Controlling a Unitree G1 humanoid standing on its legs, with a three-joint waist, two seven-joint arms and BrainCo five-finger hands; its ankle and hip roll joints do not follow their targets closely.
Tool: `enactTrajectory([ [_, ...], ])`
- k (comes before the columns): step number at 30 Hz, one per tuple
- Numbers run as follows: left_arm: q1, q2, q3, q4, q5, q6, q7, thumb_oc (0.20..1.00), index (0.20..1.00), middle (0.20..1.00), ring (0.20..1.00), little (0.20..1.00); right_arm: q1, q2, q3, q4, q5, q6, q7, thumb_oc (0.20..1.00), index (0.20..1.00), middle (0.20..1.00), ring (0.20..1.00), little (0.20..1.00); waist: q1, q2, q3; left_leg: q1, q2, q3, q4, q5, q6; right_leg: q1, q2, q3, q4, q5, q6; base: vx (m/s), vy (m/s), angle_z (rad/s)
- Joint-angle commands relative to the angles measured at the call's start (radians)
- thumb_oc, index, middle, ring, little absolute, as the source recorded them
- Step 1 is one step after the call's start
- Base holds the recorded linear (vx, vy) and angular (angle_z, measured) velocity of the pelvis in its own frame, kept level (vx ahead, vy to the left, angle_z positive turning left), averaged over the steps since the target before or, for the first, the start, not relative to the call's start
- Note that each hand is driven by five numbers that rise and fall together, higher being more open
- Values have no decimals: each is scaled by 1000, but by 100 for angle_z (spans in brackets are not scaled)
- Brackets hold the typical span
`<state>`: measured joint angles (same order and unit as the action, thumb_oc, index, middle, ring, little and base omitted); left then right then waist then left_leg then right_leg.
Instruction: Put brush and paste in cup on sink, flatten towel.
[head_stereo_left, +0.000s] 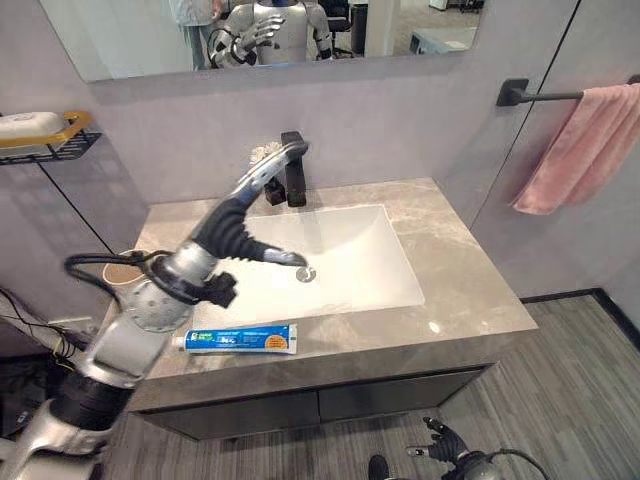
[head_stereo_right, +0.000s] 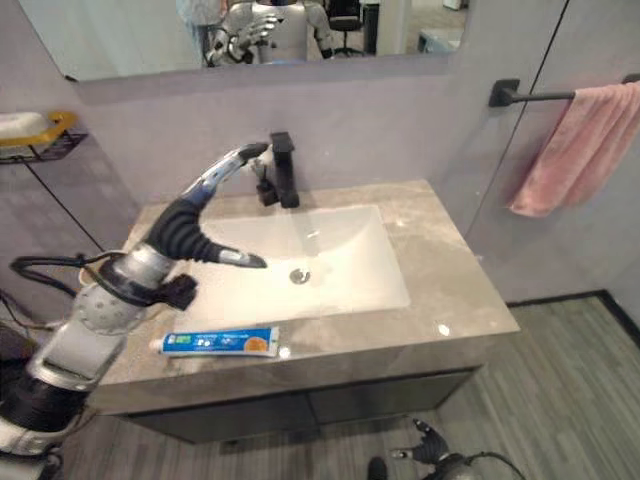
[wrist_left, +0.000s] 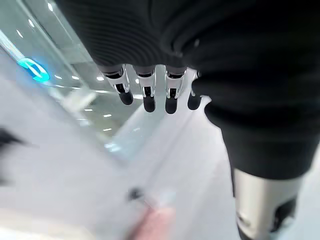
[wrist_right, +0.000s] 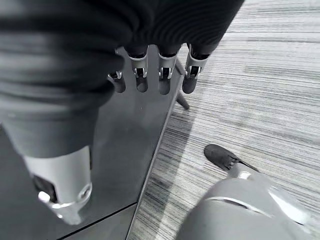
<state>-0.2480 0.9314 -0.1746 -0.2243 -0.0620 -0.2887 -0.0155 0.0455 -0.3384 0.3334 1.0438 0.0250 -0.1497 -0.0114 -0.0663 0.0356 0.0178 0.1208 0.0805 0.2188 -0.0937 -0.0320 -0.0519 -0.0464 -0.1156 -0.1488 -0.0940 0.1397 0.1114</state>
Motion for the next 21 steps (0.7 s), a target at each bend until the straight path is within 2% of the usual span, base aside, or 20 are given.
enactTrajectory([
  [1,17,70,72,15,-11,-49,23,1000,1000,1000,1000,1000,-8,-8,6,3,23,-22,18,1000,1000,1000,1000,1000,4,-52,3,-31,26,-17,6,71,-37,99,-65,10,39,-7,73,0,0,0],
  [7,156,119,158,95,-10,-45,12,1000,1000,1000,1000,1000,28,-7,-33,31,29,-24,24,1000,1000,1000,1000,1000,5,-45,14,-33,21,-11,6,67,-37,96,-71,15,33,4,79,6,16,-2],
  [12,192,143,155,126,20,-63,10,1000,1000,1000,1000,1000,43,-8,-39,38,30,-32,30,1000,1000,1000,1000,1000,3,-46,15,-38,14,-10,6,61,-31,89,-77,22,32,13,86,8,14,0],
  [21,263,159,137,146,41,-55,-40,1000,1000,1000,1000,1000,62,-23,-46,-1,8,-36,29,1000,1000,1000,1000,1000,2,-50,22,-55,-1,3,6,53,-20,66,-89,36,18,31,98,0,35,-3],
])
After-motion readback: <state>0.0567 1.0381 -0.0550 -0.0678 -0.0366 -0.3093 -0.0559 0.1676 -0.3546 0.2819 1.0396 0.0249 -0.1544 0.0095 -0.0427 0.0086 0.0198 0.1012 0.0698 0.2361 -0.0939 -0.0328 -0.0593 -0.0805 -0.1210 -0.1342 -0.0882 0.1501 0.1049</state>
